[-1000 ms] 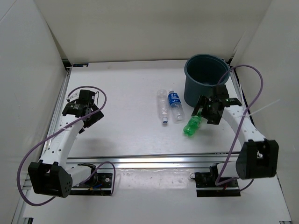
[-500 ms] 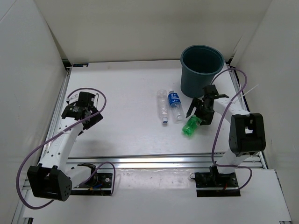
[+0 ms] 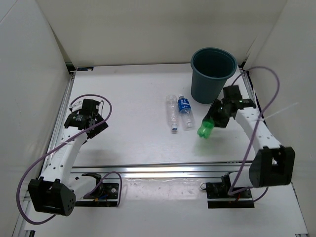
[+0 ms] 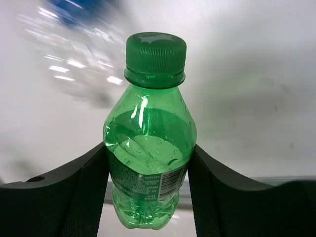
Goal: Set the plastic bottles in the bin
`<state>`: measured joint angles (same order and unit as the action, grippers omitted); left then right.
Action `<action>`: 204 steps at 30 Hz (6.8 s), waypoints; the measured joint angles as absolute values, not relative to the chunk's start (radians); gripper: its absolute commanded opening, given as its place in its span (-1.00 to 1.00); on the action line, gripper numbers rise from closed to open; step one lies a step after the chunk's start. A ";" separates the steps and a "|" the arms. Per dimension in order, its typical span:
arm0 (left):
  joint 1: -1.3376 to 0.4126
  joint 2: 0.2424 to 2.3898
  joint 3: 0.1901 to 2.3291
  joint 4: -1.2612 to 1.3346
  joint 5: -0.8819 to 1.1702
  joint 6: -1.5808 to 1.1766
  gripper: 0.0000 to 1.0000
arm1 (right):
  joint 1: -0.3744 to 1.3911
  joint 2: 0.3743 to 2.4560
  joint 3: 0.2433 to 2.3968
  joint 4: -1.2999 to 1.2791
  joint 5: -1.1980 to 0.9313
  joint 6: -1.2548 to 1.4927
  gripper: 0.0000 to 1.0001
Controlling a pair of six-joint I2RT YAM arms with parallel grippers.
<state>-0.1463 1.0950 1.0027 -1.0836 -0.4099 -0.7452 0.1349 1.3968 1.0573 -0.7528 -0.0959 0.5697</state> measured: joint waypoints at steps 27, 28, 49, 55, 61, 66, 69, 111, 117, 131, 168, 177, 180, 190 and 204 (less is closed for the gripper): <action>-0.146 1.088 1.082 -1.047 -0.364 -0.673 1.00 | 0.053 1.990 2.230 -0.746 0.005 0.497 1.00; -0.146 1.093 1.081 -1.039 -0.360 -0.676 1.00 | 0.040 1.958 2.228 -0.752 0.009 0.497 1.00; -0.233 1.655 1.497 -0.673 0.048 -0.647 0.98 | -0.098 1.845 1.977 -0.892 -0.154 0.547 0.88; -0.373 1.997 1.777 -0.604 0.174 -0.590 0.98 | -0.111 1.767 1.876 -0.902 -0.172 0.548 0.94; -0.480 2.234 1.977 -0.589 0.253 -0.561 0.98 | -0.162 1.673 1.835 -0.906 -0.201 0.551 0.96; -0.499 2.332 2.012 -0.591 0.297 -0.561 0.98 | -0.199 1.634 1.814 -0.908 -0.216 0.551 0.96; -0.499 2.364 2.012 -0.594 0.312 -0.561 0.98 | -0.209 1.624 1.781 -0.911 -0.220 0.551 0.98; -0.485 2.337 2.576 0.007 -0.049 -0.570 -0.04 | -0.267 1.555 1.541 -0.940 -0.289 0.584 0.98; -0.566 2.338 2.576 0.186 -0.131 -0.496 -0.04 | -0.267 1.472 1.505 -0.941 -0.277 0.572 0.98; -0.706 2.424 2.576 0.353 -0.181 -0.411 -0.05 | -0.267 1.114 1.332 -0.955 -0.295 0.549 0.98; -0.503 2.180 1.713 -0.077 0.605 -0.816 1.00 | -0.267 1.289 1.382 -0.865 -0.455 0.565 0.98; -0.505 2.353 2.012 -0.139 0.688 -0.844 1.00 | -0.267 1.291 1.432 -0.865 -0.413 0.552 0.98; -0.515 2.382 2.063 -0.166 0.701 -0.814 1.00 | -0.267 1.299 1.448 -0.870 -0.393 0.543 0.98; -0.525 2.440 2.063 -0.299 0.718 -0.732 1.00 | -0.267 1.331 1.462 -0.870 -0.368 0.540 0.98; -0.547 2.571 2.148 -0.344 0.720 -0.727 1.00 | -0.267 1.362 1.501 -0.873 -0.365 0.516 0.98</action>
